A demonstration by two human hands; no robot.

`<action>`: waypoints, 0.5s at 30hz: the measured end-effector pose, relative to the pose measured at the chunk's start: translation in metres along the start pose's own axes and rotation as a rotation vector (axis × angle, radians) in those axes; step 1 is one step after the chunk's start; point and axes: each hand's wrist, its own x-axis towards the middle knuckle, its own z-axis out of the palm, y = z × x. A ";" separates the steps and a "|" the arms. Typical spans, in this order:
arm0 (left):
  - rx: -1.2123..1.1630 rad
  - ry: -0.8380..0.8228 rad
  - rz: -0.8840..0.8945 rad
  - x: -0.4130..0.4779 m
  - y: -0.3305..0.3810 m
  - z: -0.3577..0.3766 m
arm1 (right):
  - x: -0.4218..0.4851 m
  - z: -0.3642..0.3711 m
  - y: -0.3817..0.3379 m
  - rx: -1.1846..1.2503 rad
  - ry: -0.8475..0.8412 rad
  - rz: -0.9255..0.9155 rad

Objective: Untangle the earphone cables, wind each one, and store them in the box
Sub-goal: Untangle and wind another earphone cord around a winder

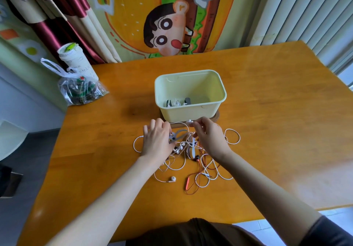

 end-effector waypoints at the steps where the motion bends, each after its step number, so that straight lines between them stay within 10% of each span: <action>1: -0.019 0.003 0.019 0.000 0.002 -0.002 | 0.000 0.002 -0.001 -0.024 -0.016 -0.001; 9: -0.111 0.014 0.047 -0.006 0.010 -0.017 | 0.005 0.010 -0.002 -0.106 -0.117 0.002; 15: -0.451 -0.284 -0.014 -0.004 0.015 -0.023 | 0.009 0.008 0.001 -0.156 -0.112 0.008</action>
